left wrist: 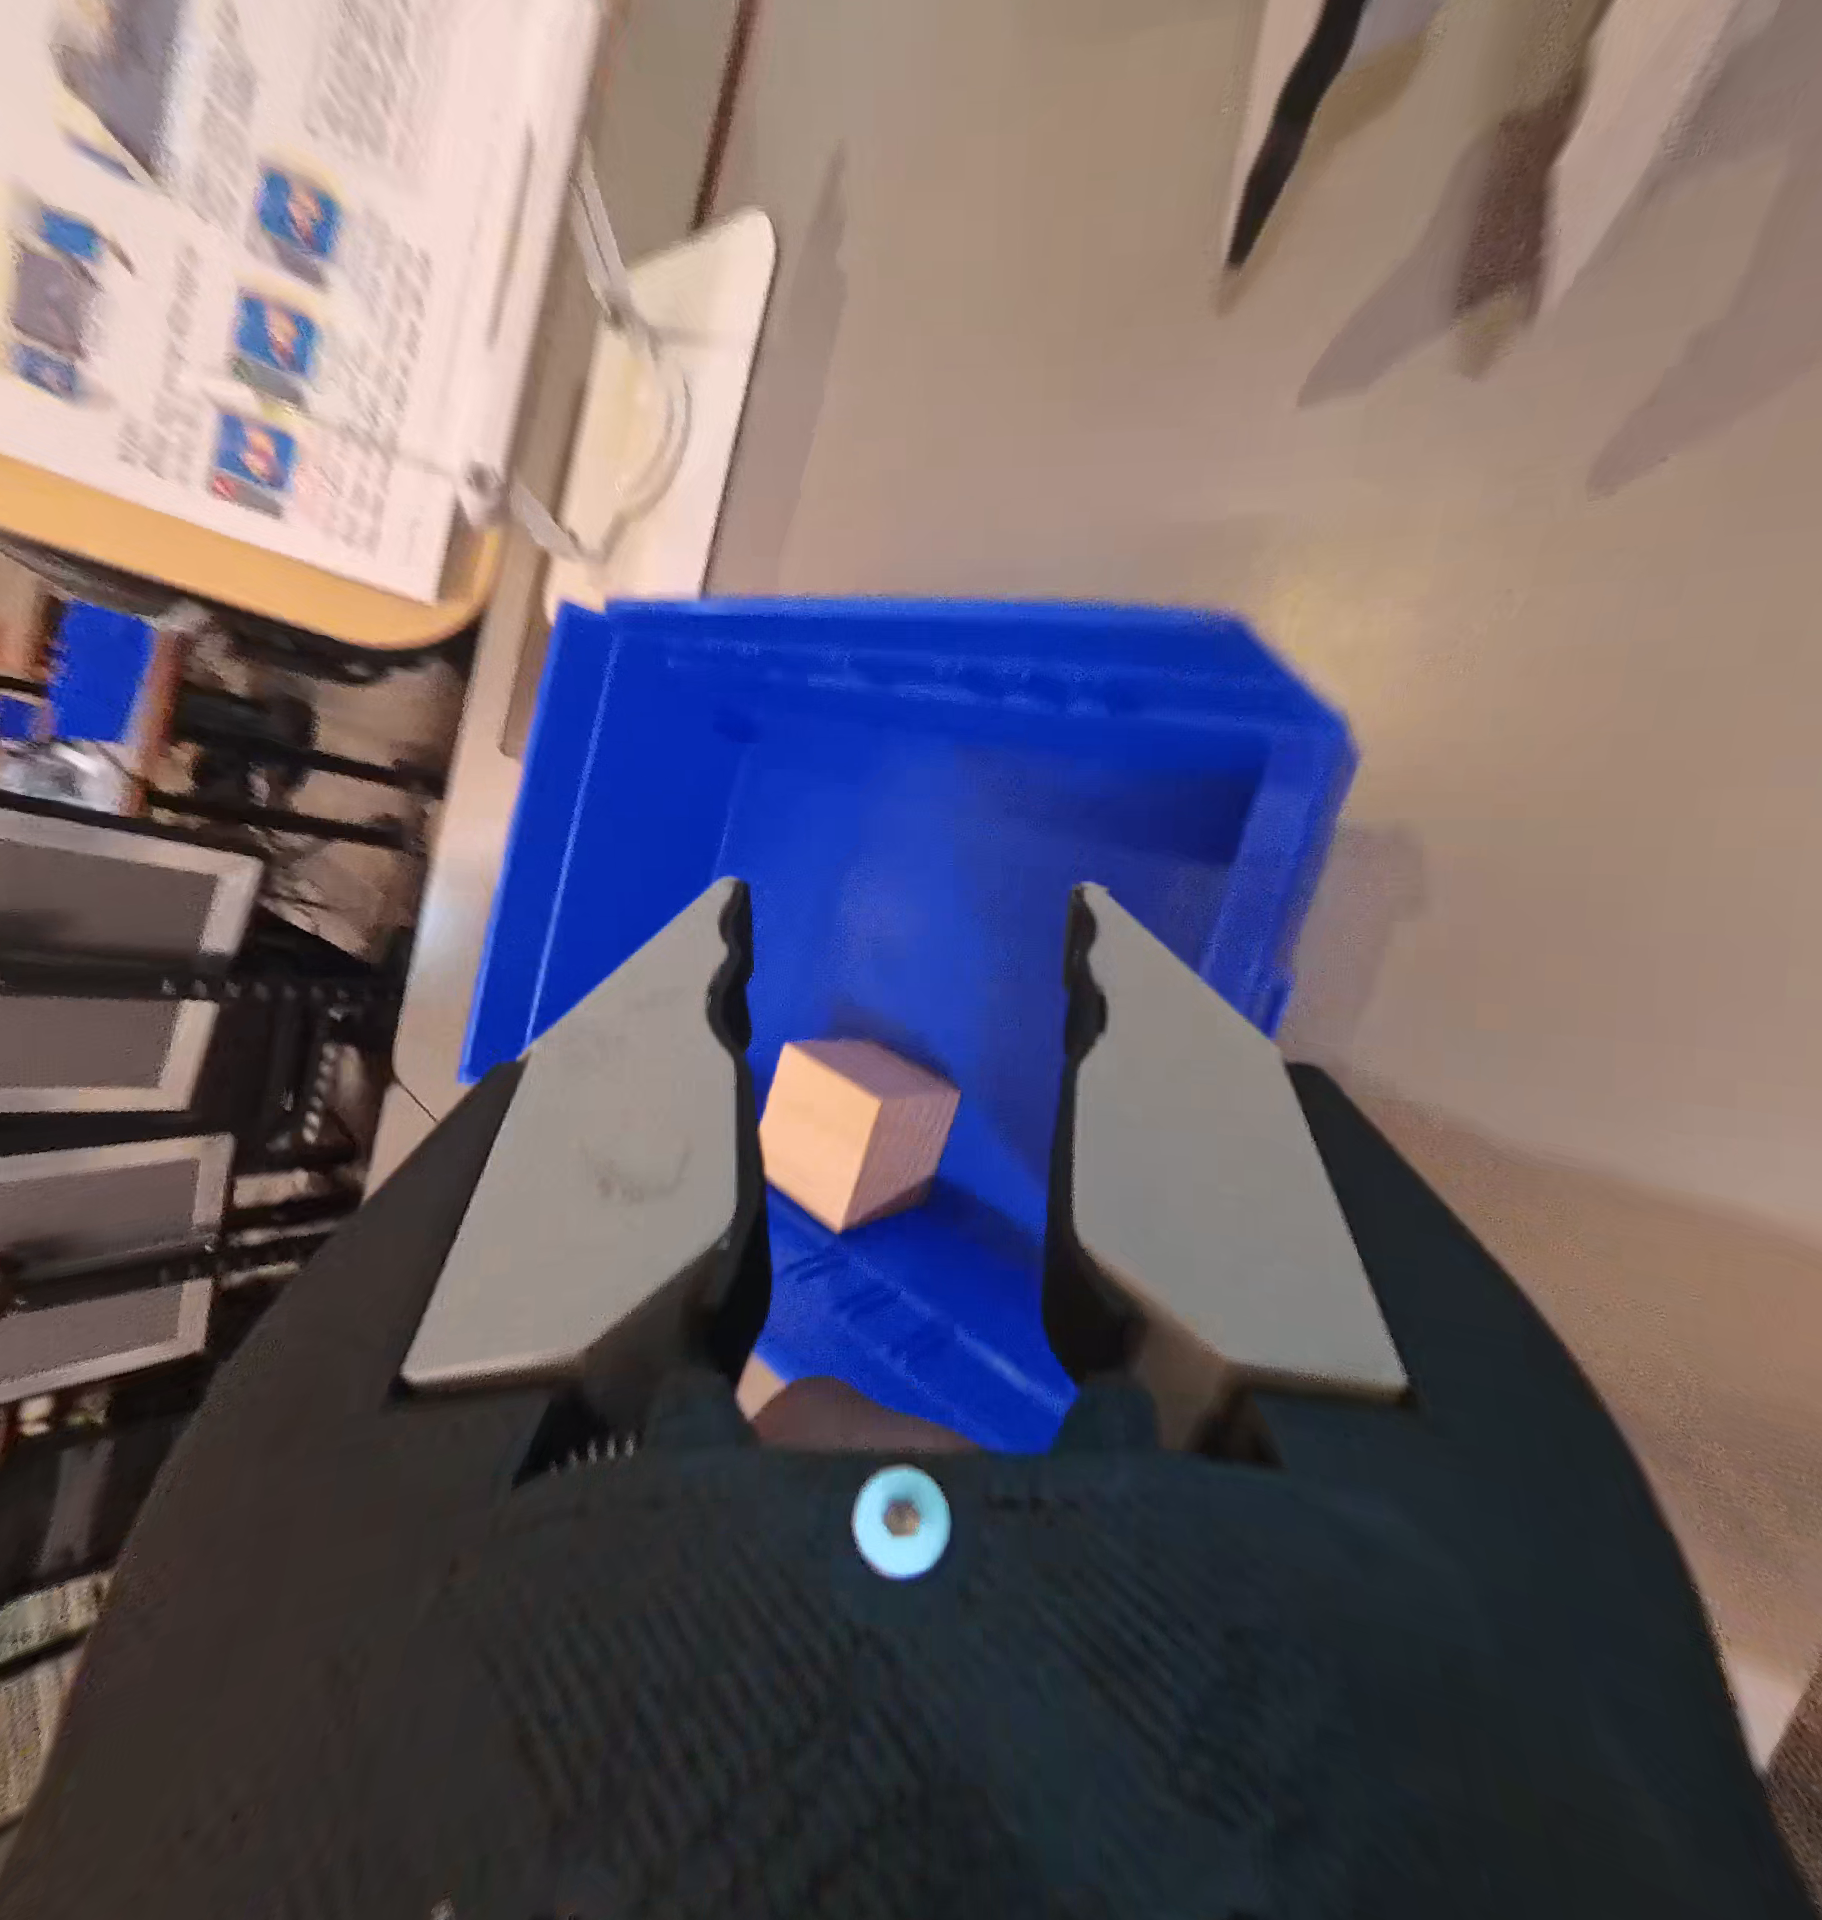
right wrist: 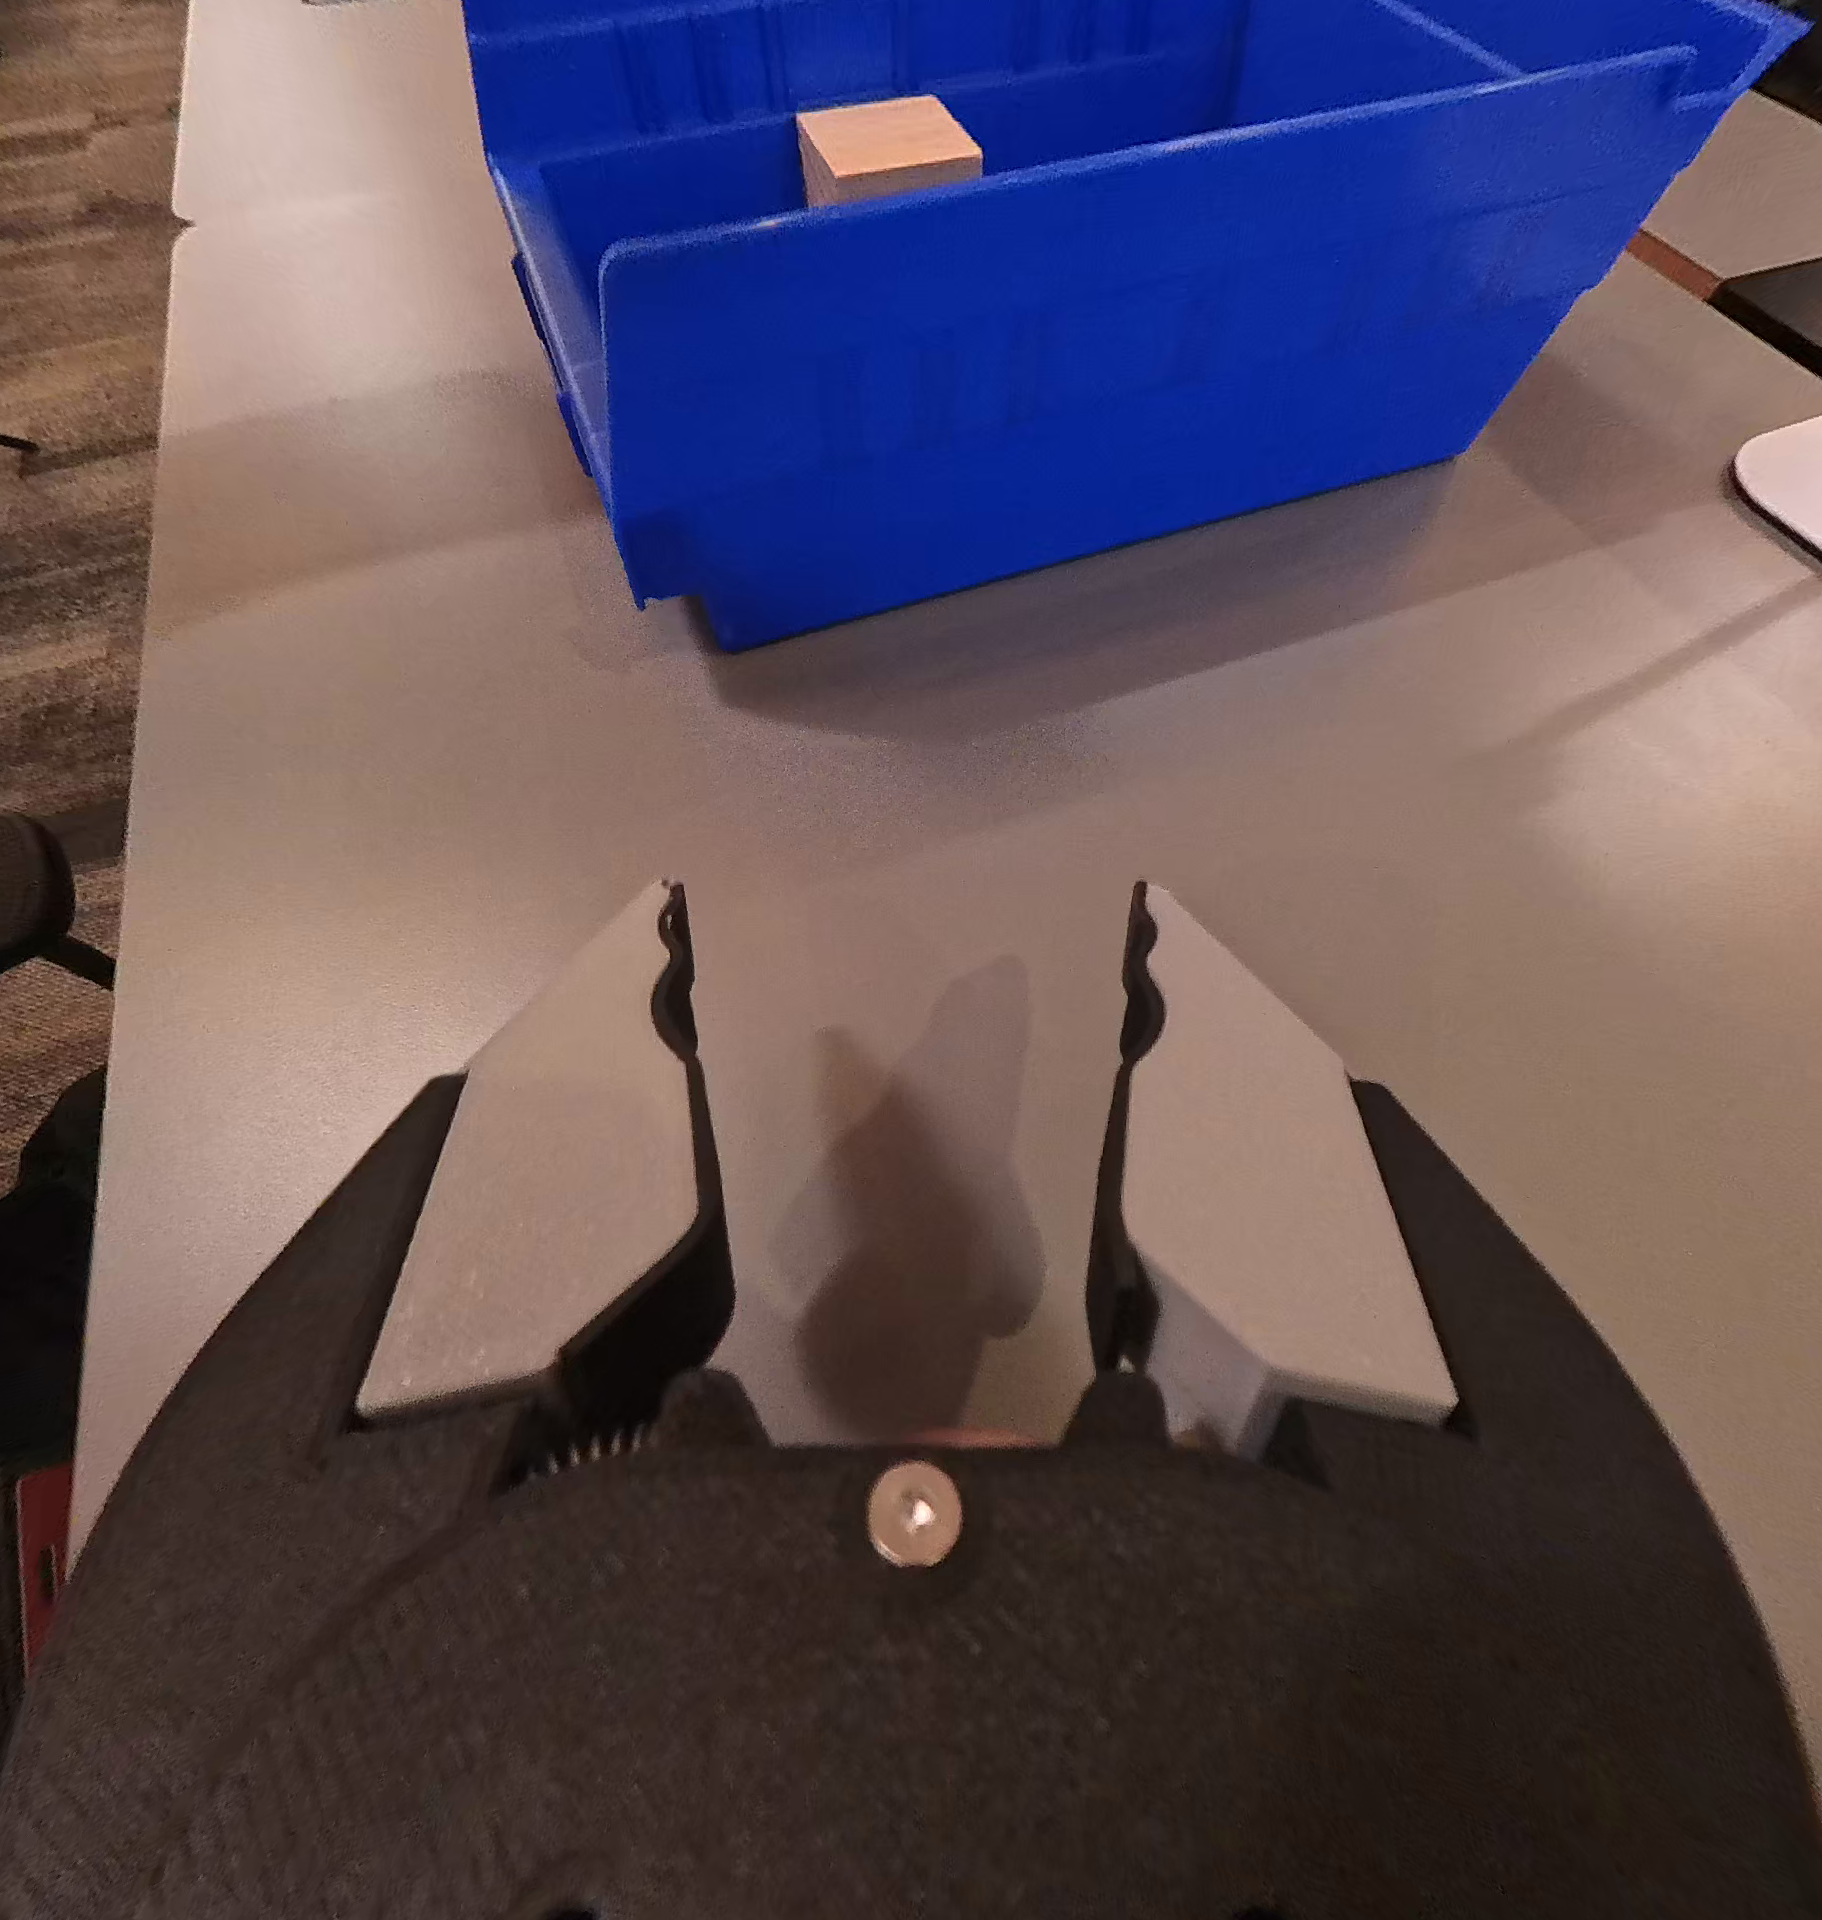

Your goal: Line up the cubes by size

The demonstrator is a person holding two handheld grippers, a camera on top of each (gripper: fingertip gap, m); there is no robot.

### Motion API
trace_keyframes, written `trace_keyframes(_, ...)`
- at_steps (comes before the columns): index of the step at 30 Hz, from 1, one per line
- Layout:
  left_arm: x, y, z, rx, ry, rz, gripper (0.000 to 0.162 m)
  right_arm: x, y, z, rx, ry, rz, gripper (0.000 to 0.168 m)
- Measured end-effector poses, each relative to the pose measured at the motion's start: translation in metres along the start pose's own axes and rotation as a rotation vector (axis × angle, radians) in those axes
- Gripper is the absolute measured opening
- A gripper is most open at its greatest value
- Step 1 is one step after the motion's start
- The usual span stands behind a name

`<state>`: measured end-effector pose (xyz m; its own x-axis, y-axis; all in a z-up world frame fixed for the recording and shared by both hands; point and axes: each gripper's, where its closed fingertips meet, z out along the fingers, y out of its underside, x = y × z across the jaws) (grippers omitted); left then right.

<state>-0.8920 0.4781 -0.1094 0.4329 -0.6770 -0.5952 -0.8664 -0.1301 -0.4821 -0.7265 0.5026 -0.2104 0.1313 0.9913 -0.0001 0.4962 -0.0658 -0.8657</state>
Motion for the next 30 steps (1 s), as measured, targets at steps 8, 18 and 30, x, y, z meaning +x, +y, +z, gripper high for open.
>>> trace_keyframes(8,-0.029,0.091,0.052,-0.444,0.201,0.055,0.066,-0.008,0.002,0.002,-0.011,-0.043,0.008,0.081)
trace_keyframes(18,-0.011,0.147,0.092,-0.703,0.38,0.153,0.077,-0.023,0.006,0.004,-0.034,-0.113,0.025,0.08)
trace_keyframes(30,-0.024,0.127,0.094,-0.564,0.261,0.172,0.065,-0.018,0.0,-0.002,0.0,-0.129,0.06,0.076)
